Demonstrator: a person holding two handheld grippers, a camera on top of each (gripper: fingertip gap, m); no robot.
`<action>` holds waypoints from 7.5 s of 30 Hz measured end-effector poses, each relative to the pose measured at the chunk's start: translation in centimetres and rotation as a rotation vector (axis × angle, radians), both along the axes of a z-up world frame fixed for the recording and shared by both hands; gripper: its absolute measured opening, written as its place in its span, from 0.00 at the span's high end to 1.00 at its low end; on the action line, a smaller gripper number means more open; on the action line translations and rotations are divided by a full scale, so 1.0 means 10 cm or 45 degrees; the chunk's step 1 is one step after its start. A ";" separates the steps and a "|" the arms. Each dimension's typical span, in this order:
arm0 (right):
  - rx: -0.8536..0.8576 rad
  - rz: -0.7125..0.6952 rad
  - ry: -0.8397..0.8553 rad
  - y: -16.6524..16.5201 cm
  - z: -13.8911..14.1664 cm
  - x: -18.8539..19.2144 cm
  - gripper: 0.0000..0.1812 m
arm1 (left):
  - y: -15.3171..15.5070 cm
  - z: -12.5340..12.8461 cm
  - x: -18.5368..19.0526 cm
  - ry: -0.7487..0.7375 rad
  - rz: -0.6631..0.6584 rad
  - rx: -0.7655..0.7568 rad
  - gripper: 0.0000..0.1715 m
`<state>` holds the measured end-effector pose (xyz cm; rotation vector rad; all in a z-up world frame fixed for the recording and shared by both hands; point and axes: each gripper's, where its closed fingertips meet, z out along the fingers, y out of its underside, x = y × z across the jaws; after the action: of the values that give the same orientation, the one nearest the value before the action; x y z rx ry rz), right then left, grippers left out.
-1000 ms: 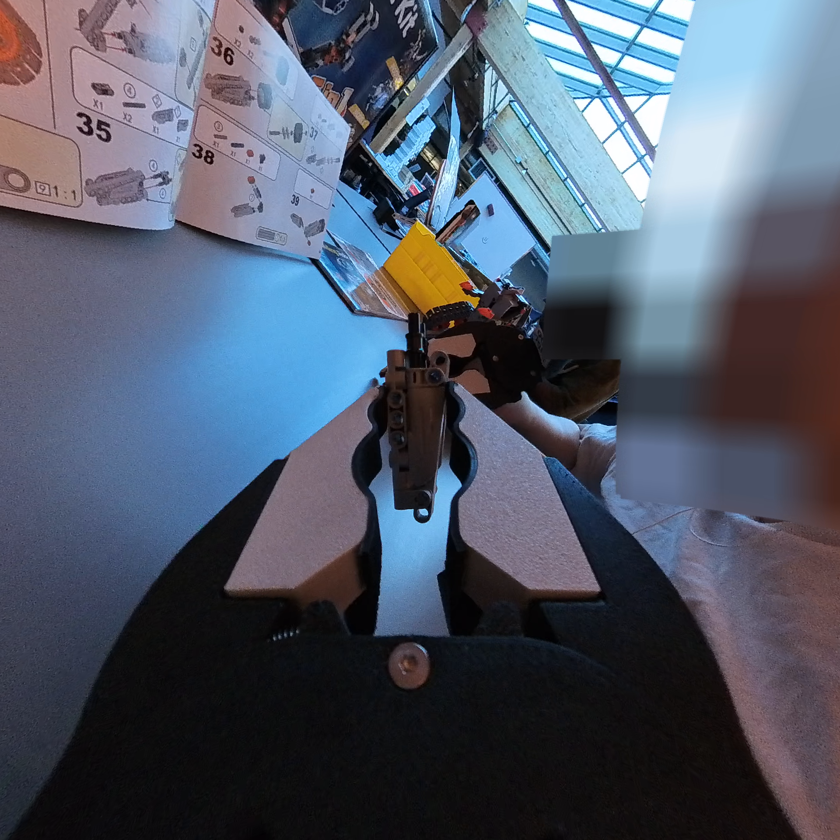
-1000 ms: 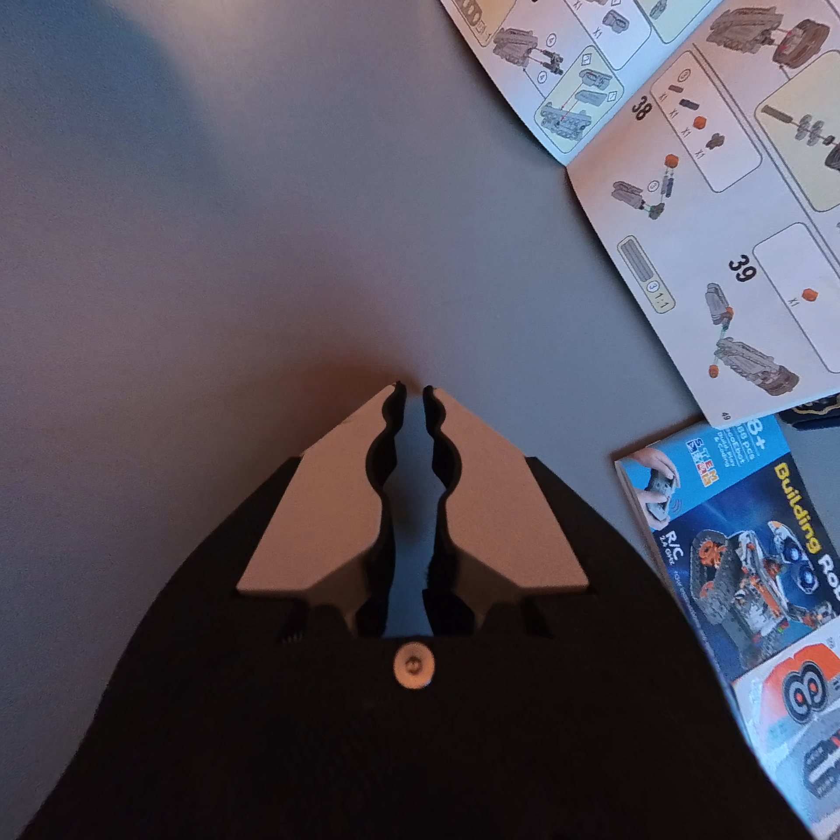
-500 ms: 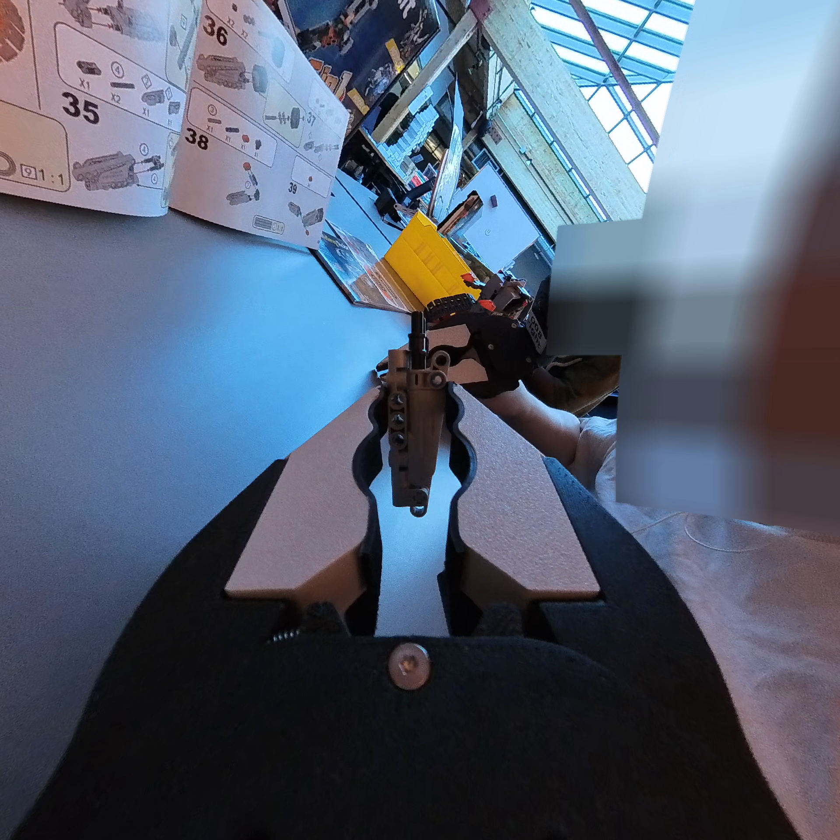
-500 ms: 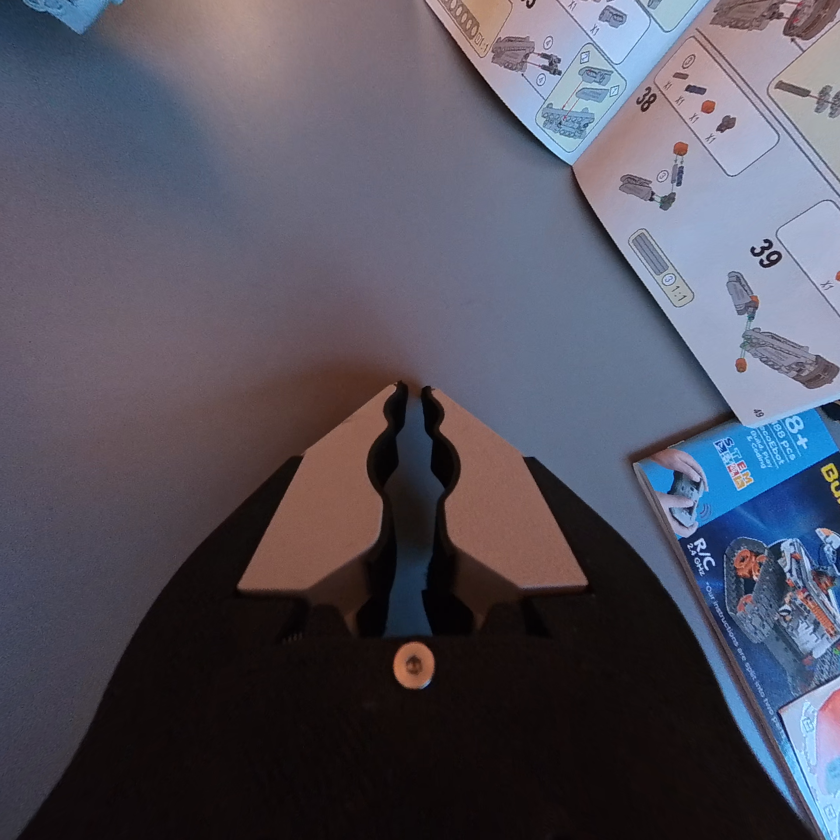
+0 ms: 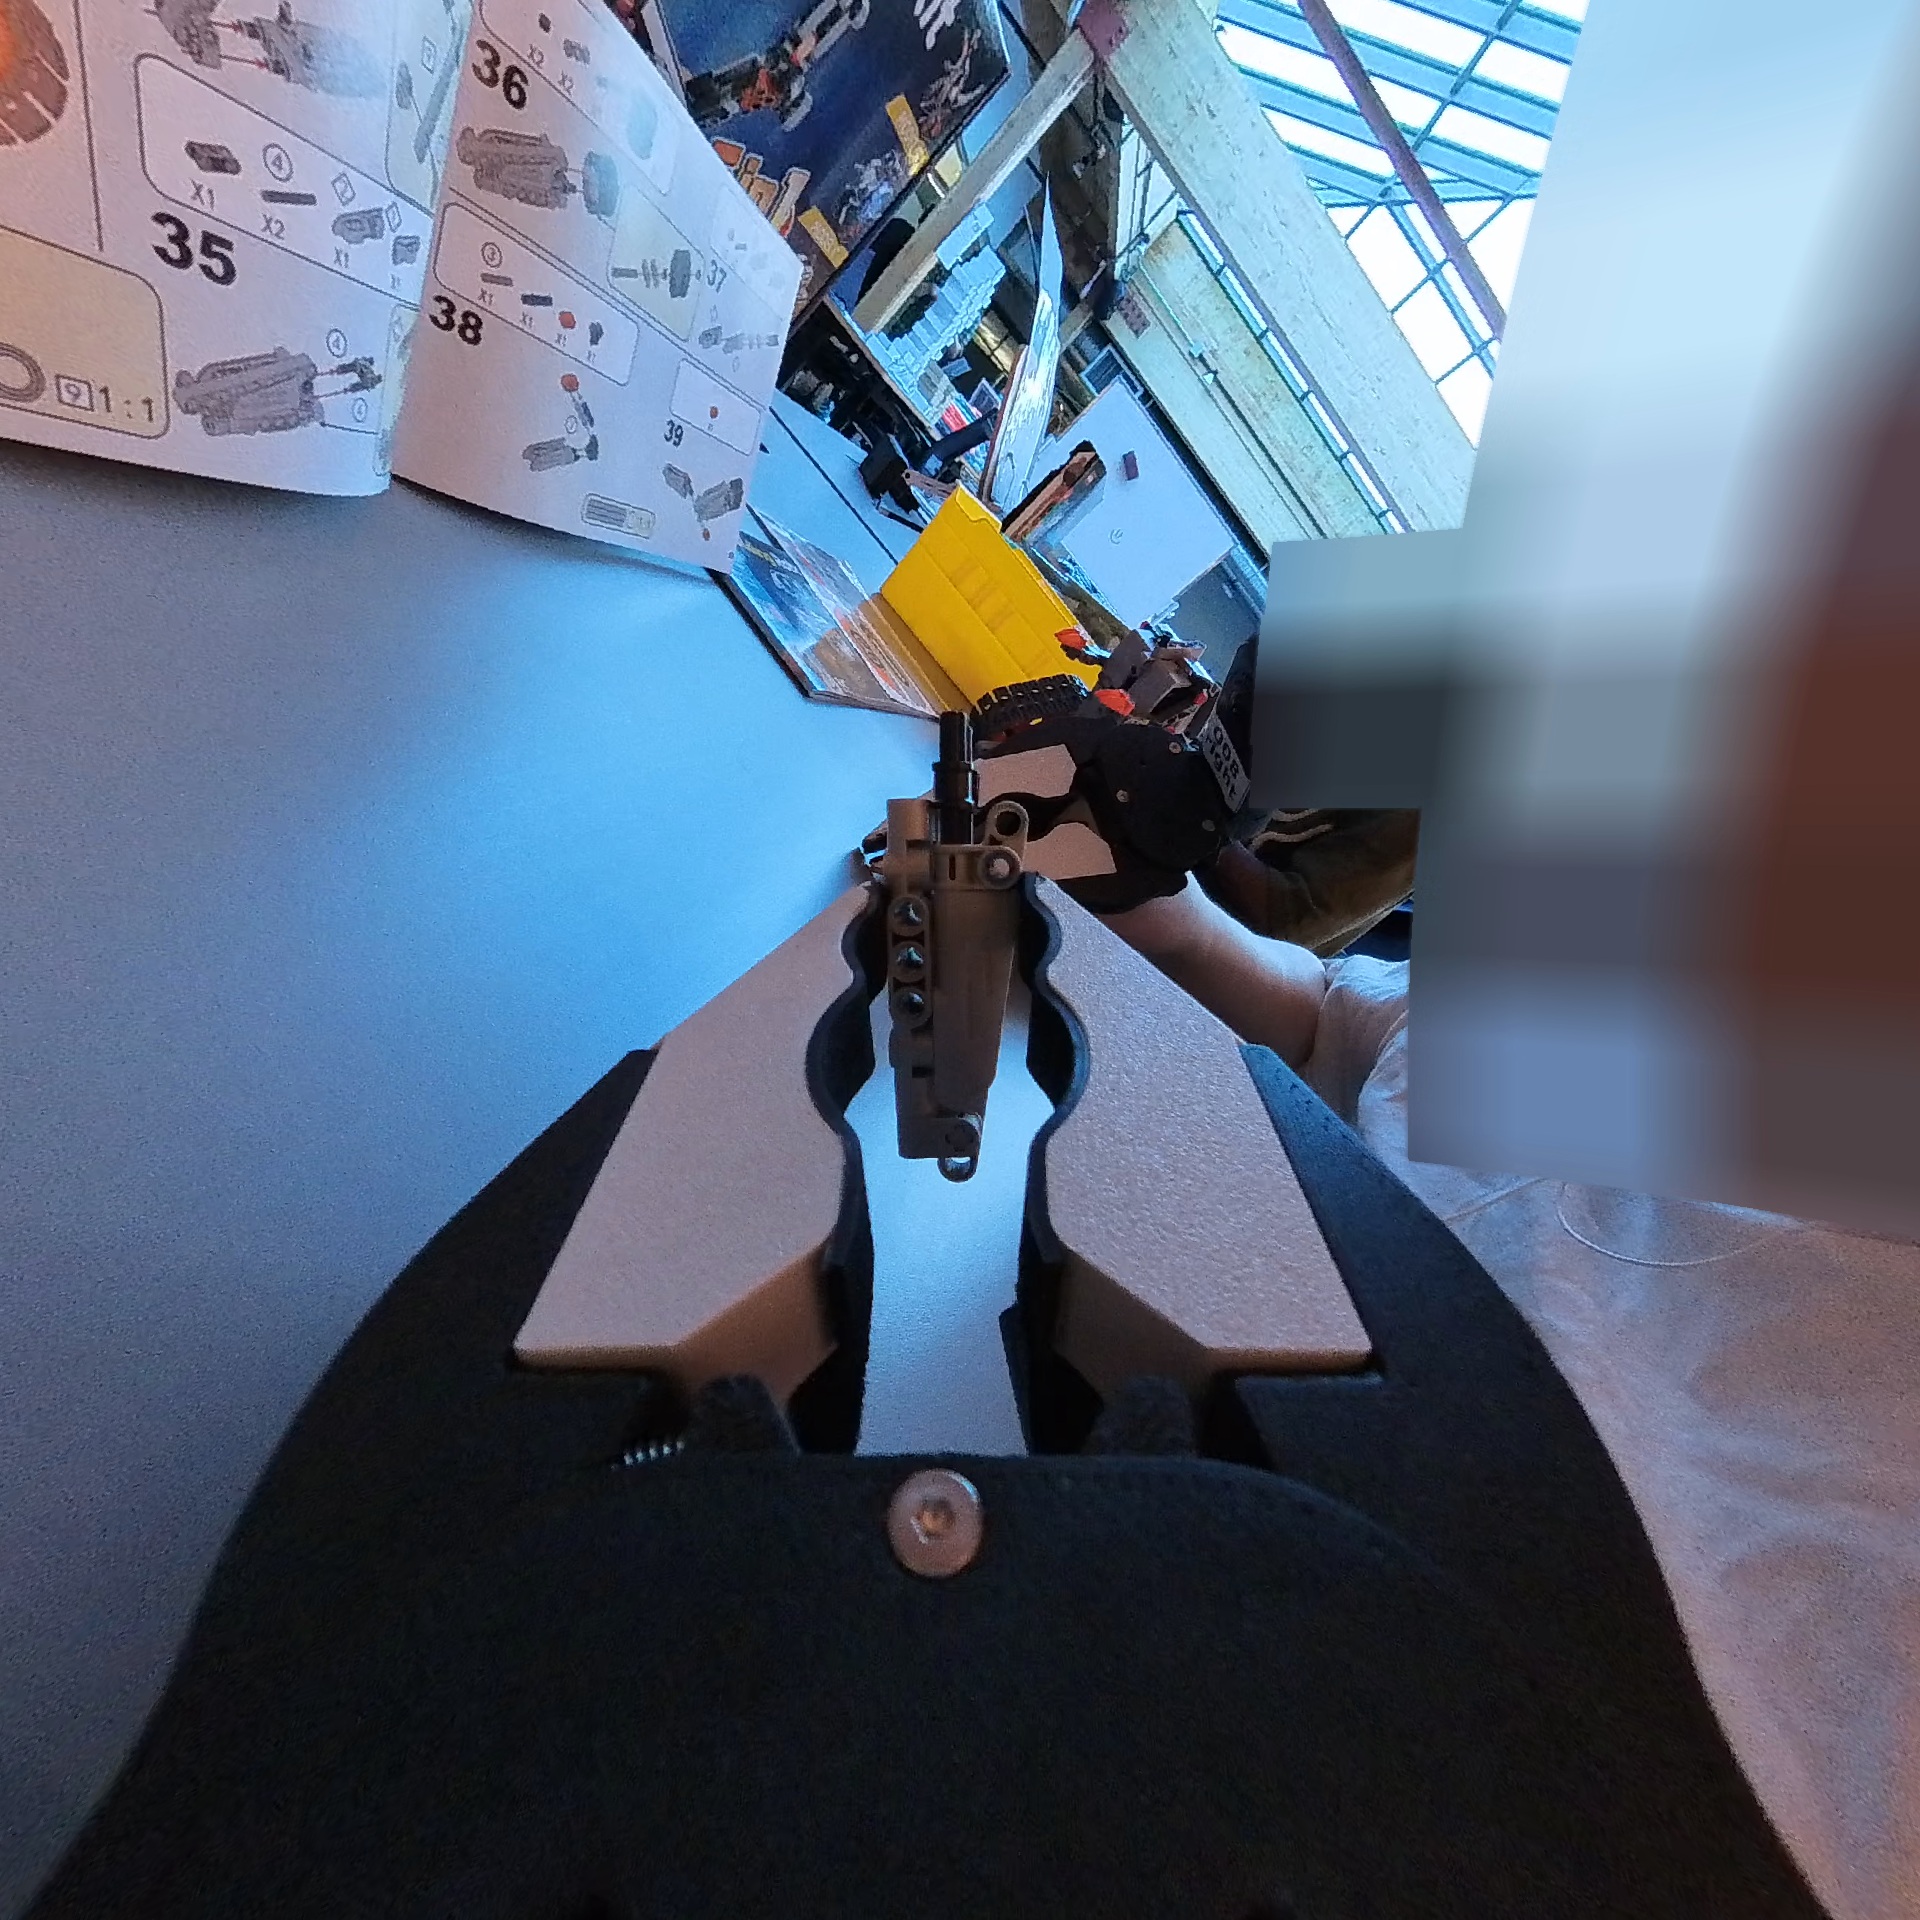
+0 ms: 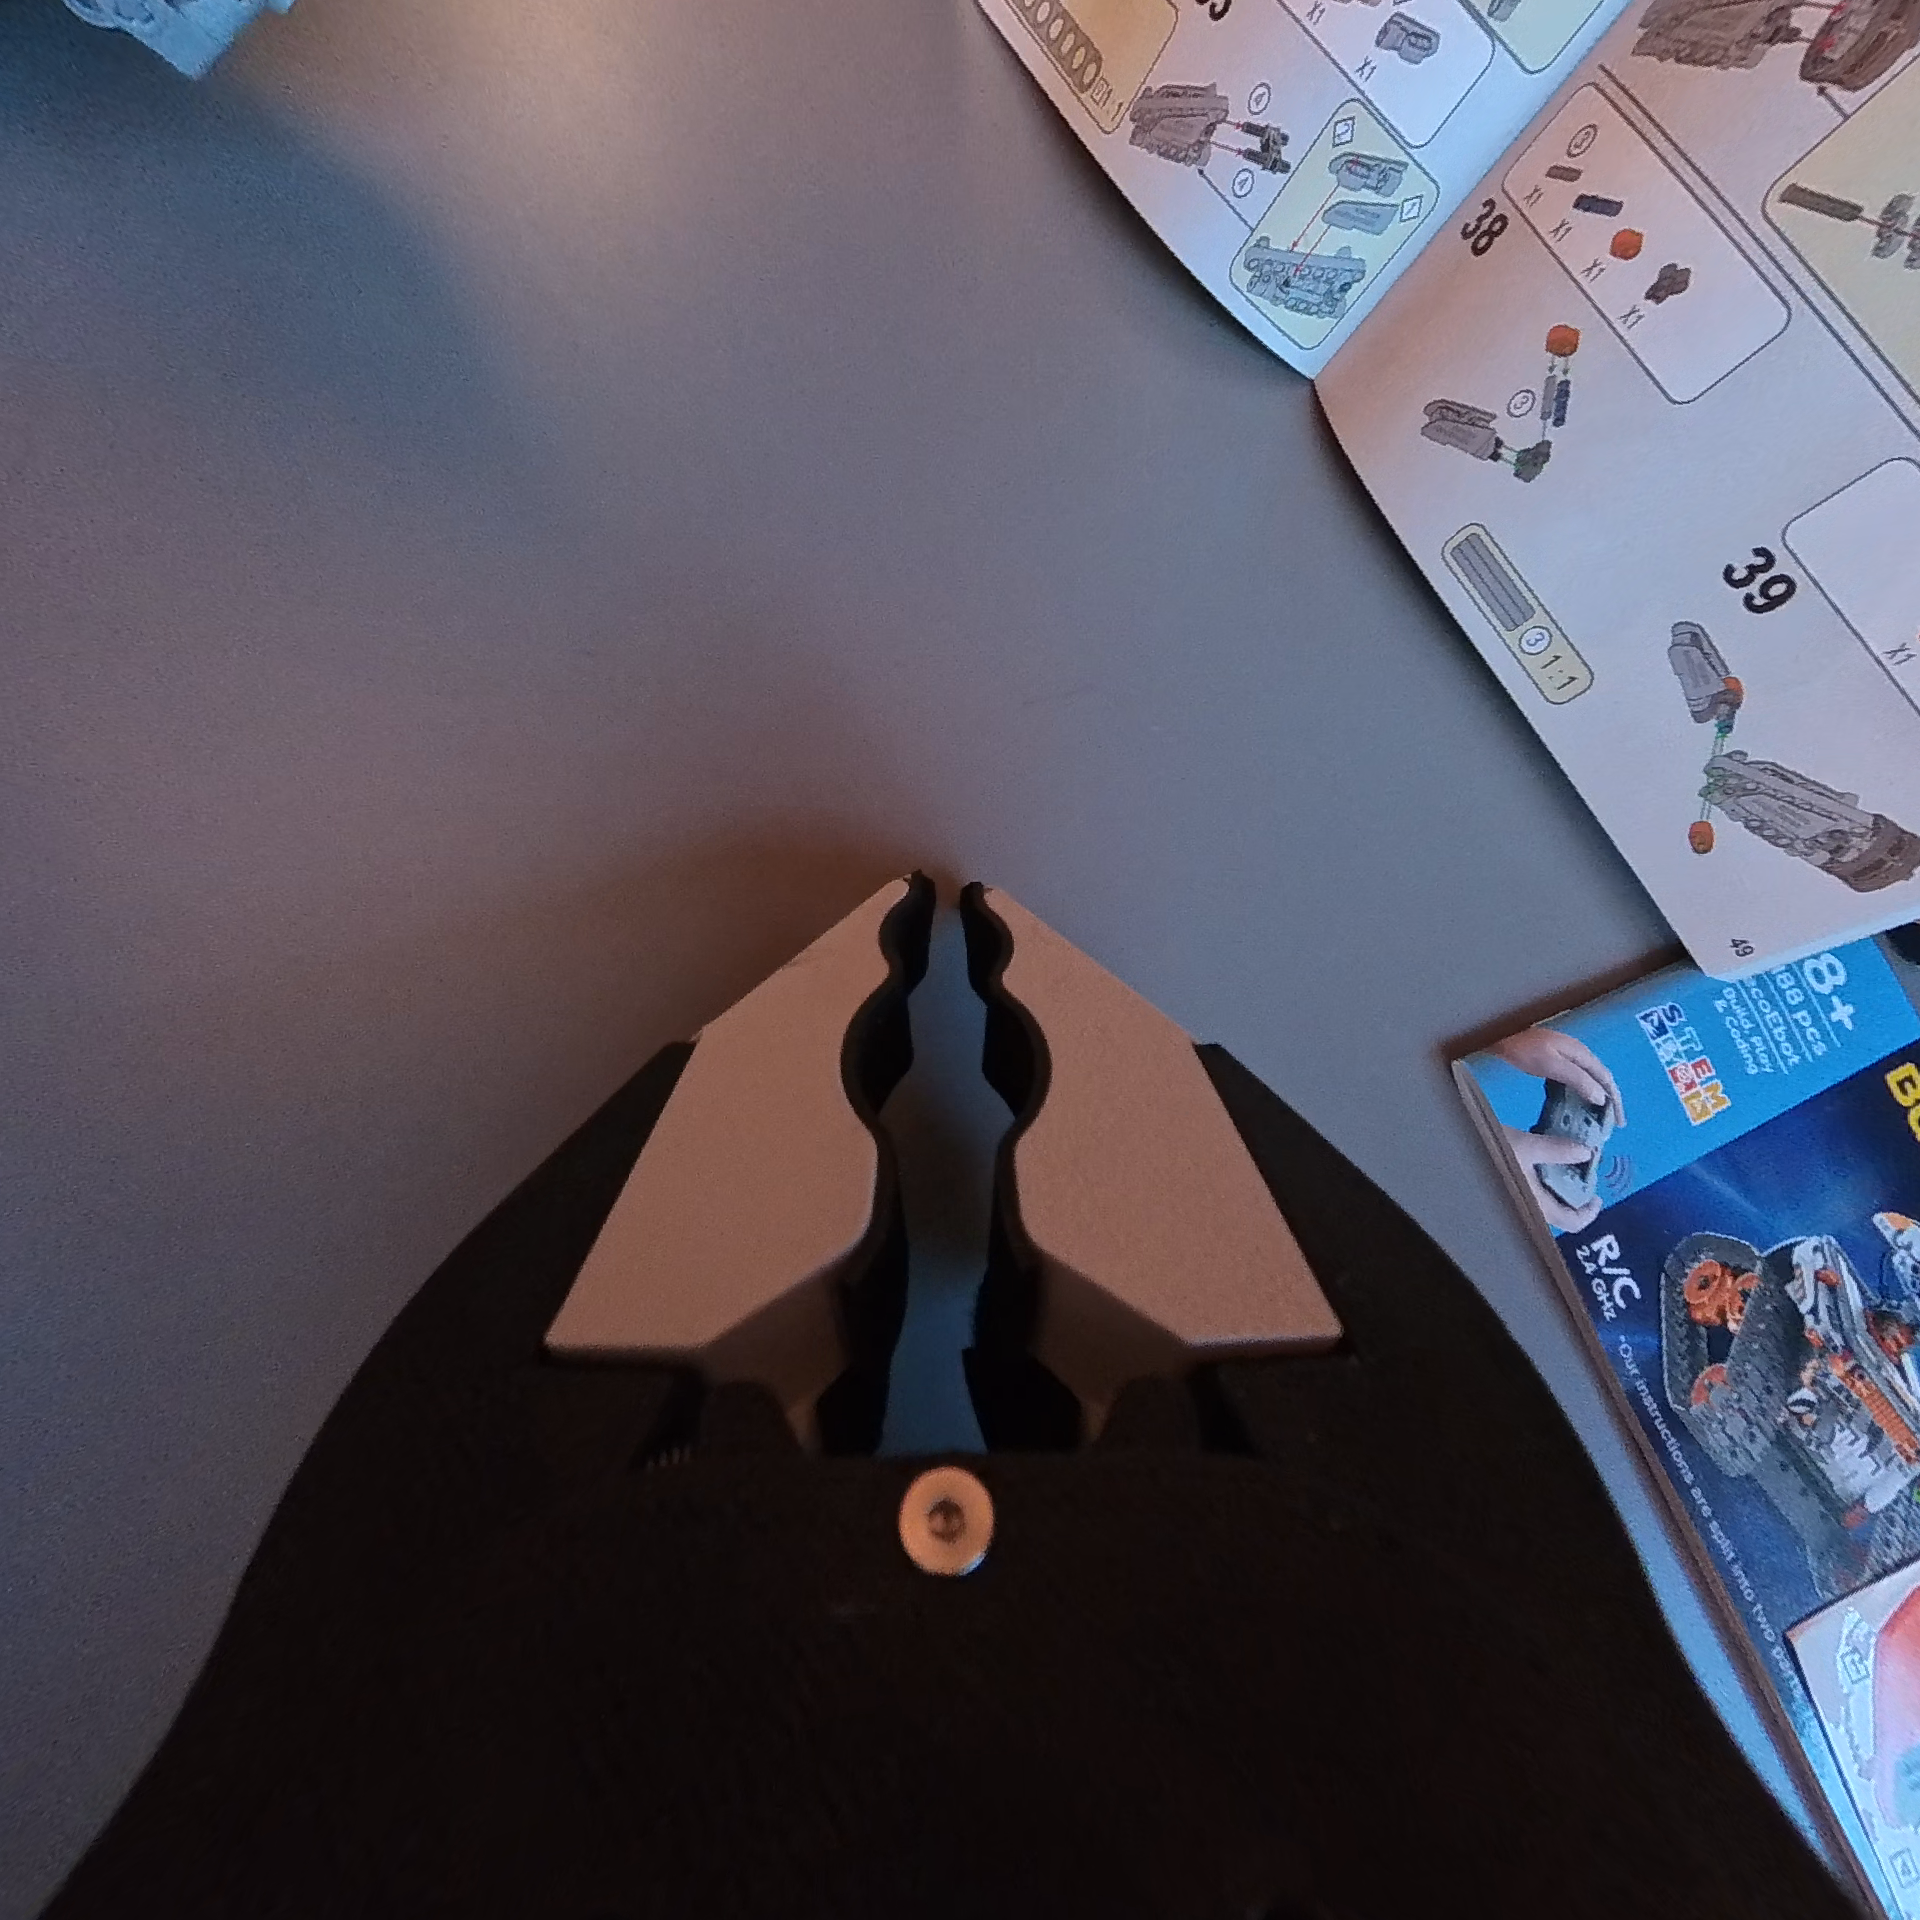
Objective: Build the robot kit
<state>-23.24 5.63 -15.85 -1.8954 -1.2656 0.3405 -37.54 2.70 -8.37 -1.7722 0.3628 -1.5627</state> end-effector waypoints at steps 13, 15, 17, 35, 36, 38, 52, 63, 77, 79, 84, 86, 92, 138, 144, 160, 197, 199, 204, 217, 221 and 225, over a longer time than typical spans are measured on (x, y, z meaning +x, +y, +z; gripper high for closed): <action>0.071 0.060 -0.034 -0.02 0.01 -0.04 0.94 | 0.02 0.00 0.02 0.008 0.022 0.010 0.87; 0.123 0.173 0.018 -0.09 0.08 -0.18 0.77 | 0.03 0.02 0.04 -0.030 0.028 0.001 0.87; 0.219 0.274 0.074 -0.17 0.18 -0.37 0.58 | 0.01 0.05 0.11 -0.086 0.005 -0.036 0.87; 0.493 0.434 0.141 -0.53 0.61 -1.37 0.49 | -0.17 -0.03 0.33 -0.133 -0.065 -0.240 0.87; 0.485 0.434 0.134 -0.52 0.60 -1.37 0.49 | -0.18 -0.04 0.33 -0.133 -0.068 -0.251 0.87; 0.464 0.431 0.110 -0.51 0.56 -1.38 0.49 | -0.18 -0.07 0.32 -0.122 -0.059 -0.275 0.87; 0.479 0.496 0.149 -0.52 0.51 -1.39 0.47 | -0.23 -0.09 0.34 -0.060 -0.087 -0.230 0.87; 0.607 0.523 0.202 -0.57 0.65 -1.37 0.47 | -0.28 0.03 0.36 -0.144 -0.158 -0.166 0.87; 0.732 0.560 0.138 -0.61 0.66 -1.32 0.47 | -0.35 0.06 0.41 -0.123 -0.211 -0.084 0.87; 0.729 0.562 0.139 -0.61 0.65 -1.32 0.48 | -0.36 0.05 0.41 -0.109 -0.213 -0.081 0.87; 0.696 0.566 0.144 -0.61 0.62 -1.32 0.47 | -0.36 0.02 0.41 -0.092 -0.218 -0.105 0.87; 0.698 0.571 0.151 -0.62 0.63 -1.32 0.47 | -0.37 0.02 0.41 -0.097 -0.228 -0.112 0.87; 0.668 0.571 0.103 -0.63 0.55 -1.34 0.45 | -0.41 -0.01 0.45 -0.062 -0.262 -0.120 0.87; 0.489 0.740 0.208 -0.90 0.53 -1.41 0.46 | -0.29 0.15 0.24 -0.199 -0.234 -0.099 0.95; 0.198 0.748 0.445 -0.97 0.67 -1.35 0.46 | -0.53 0.25 0.28 0.199 -0.261 0.640 0.65; 0.018 0.832 0.564 -1.12 0.79 -1.26 0.46 | -0.85 0.21 0.44 0.413 -0.310 0.928 0.47; 0.523 0.861 0.453 -1.16 0.87 -1.37 0.46 | -0.83 0.31 0.51 -0.228 -0.601 -0.103 0.87; 0.520 0.856 0.464 -1.15 0.88 -1.36 0.47 | -0.82 0.32 0.50 -0.236 -0.594 -0.104 0.87; 0.543 0.864 0.472 -1.16 0.90 -1.36 0.47 | -0.83 0.32 0.50 -0.244 -0.600 -0.111 0.87; 0.573 0.839 0.405 -1.12 0.90 -1.35 0.47 | -0.81 0.35 0.51 -0.327 -0.605 -0.191 0.87; 0.551 0.817 0.375 -1.11 0.86 -1.35 0.47 | -0.82 0.31 0.53 -0.306 -0.603 -0.203 0.87; 0.513 0.804 0.372 -1.12 0.89 -1.35 0.47 | -0.83 0.35 0.53 -0.336 -0.610 -0.226 0.87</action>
<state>-36.72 -5.56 -6.93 -1.0373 -1.5651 0.6095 -32.23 -5.62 -4.89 -1.6542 0.5619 -2.1985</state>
